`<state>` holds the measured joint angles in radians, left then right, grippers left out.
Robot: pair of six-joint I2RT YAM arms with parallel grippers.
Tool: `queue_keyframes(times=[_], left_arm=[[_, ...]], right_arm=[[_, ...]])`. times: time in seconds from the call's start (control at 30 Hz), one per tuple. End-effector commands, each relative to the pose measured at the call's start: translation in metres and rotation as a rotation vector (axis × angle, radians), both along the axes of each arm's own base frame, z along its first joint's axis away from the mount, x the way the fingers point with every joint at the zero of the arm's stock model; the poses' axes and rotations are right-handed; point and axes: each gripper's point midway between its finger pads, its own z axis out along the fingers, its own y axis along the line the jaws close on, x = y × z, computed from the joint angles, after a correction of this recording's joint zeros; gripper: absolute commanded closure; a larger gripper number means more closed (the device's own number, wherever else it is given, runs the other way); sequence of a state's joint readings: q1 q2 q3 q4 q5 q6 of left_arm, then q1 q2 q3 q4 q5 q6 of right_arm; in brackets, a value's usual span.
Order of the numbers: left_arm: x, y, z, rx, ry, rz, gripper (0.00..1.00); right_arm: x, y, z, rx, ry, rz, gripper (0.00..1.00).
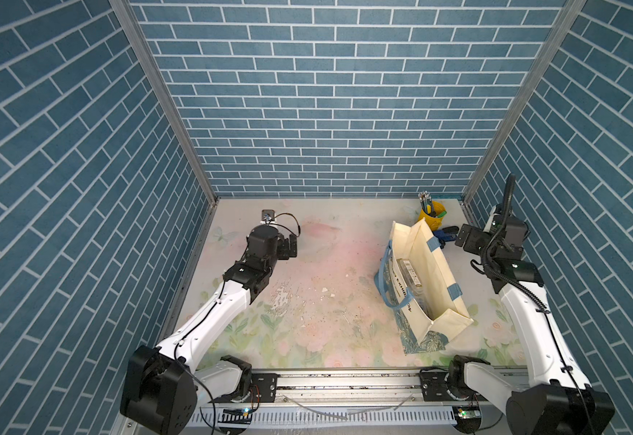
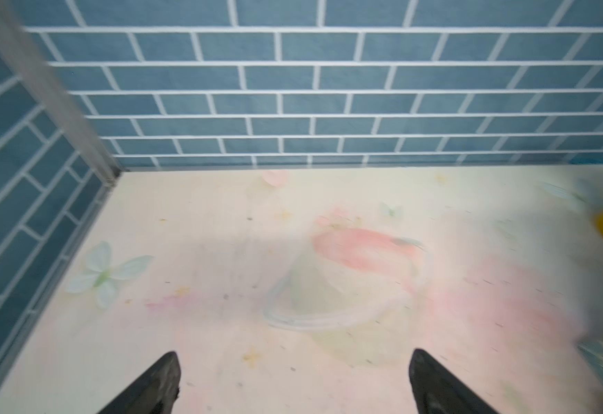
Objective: Take out the compass set from the canvas bag
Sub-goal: Adjust the canvas bag at the center of the board.
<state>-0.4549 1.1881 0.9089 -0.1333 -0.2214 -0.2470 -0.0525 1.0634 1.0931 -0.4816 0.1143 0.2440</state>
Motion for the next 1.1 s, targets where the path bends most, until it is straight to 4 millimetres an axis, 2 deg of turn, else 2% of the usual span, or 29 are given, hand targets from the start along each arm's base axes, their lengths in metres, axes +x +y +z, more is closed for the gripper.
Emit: queue_keyframes(times=[0.0,0.13,0.23,0.47,0.57,0.6,0.73,0.8,0.93,1.07], left_arm=[[-0.028,-0.046,-0.006,-0.118,0.150,-0.097,0.00],[-0.041,-0.093,-0.004,-0.216,0.231,-0.247,0.00],[-0.044,-0.112,-0.001,-0.226,0.297,-0.314,0.00],[-0.053,-0.142,0.003,-0.296,0.347,-0.417,0.00],[-0.059,-0.157,0.007,-0.295,0.362,-0.464,0.00],[-0.063,-0.164,0.008,-0.288,0.364,-0.490,0.00],[-0.084,-0.194,0.030,-0.212,0.371,-0.583,0.00],[-0.096,-0.215,0.038,-0.185,0.422,-0.618,0.00],[-0.120,-0.259,0.037,-0.196,0.536,-0.701,0.03],[-0.123,-0.287,0.026,-0.226,0.581,-0.708,0.04]], right_arm=[[-0.039,0.045,-0.028,0.209,0.228,0.121,0.01],[-0.051,0.085,-0.038,0.240,0.324,0.262,0.06],[-0.054,0.100,-0.048,0.214,0.383,0.308,0.09],[-0.055,0.102,-0.066,0.187,0.464,0.300,0.36],[-0.056,0.105,-0.070,0.190,0.485,0.302,0.56],[-0.056,0.106,-0.071,0.191,0.489,0.302,0.60],[-0.055,0.109,-0.069,0.191,0.482,0.311,0.75],[-0.053,0.112,-0.069,0.197,0.473,0.313,0.84],[-0.050,0.117,-0.071,0.202,0.460,0.321,0.91],[-0.051,0.118,-0.073,0.207,0.439,0.322,0.94]])
